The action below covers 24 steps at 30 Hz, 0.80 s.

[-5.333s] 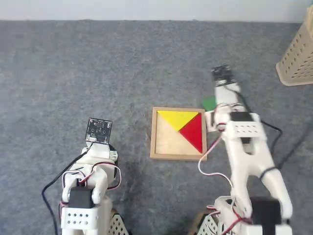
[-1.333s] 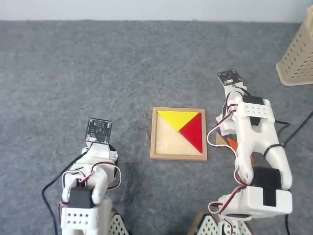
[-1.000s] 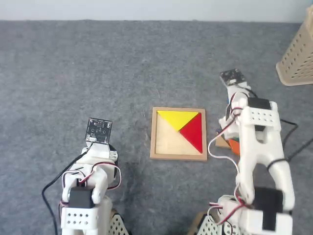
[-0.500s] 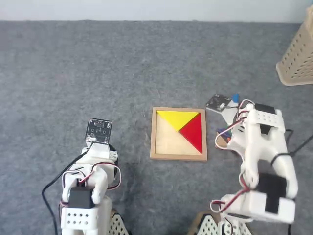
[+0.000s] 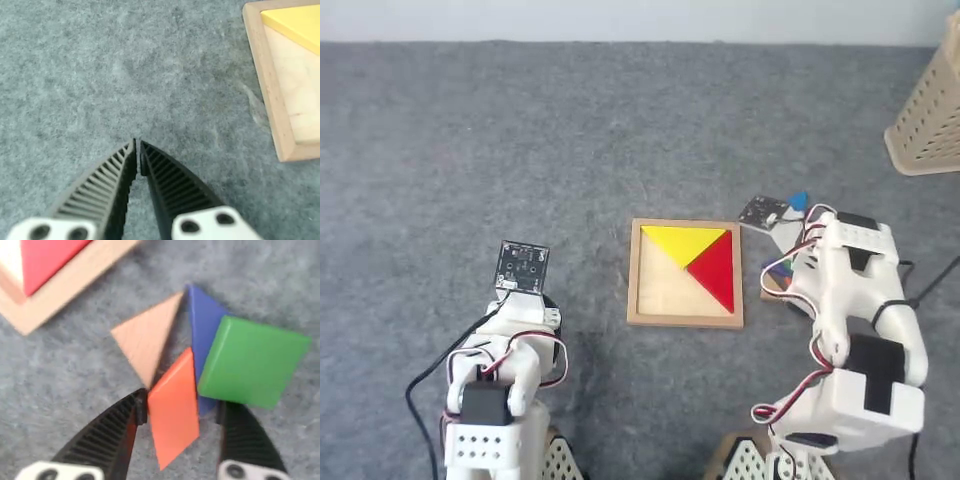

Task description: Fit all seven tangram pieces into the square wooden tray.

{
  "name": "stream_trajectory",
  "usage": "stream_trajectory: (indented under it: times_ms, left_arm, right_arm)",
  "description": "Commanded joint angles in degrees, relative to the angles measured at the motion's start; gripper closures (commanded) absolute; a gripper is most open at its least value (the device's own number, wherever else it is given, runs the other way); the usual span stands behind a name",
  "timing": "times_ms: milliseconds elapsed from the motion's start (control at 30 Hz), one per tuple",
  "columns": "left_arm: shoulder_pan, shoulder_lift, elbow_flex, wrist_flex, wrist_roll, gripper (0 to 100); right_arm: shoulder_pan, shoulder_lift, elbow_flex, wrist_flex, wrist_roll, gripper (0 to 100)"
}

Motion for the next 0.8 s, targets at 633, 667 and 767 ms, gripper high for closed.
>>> stream_trajectory:
  times_ms: [633, 667, 767]
  left_arm:
    - [-0.3, -0.2, -0.3, 0.3, 0.5, 99]
    - [-0.3, -0.2, -0.3, 0.3, 0.5, 99]
    - [-0.3, -0.2, -0.3, 0.3, 0.5, 99]
  right_arm:
    - [-15.6, -8.6, -9.7, 10.7, -39.9, 96.8]
    - [-16.2, -9.8, -10.5, 11.6, -40.9, 96.9]
    - [-18.9, -13.8, -13.4, 12.6, -42.5, 96.9]
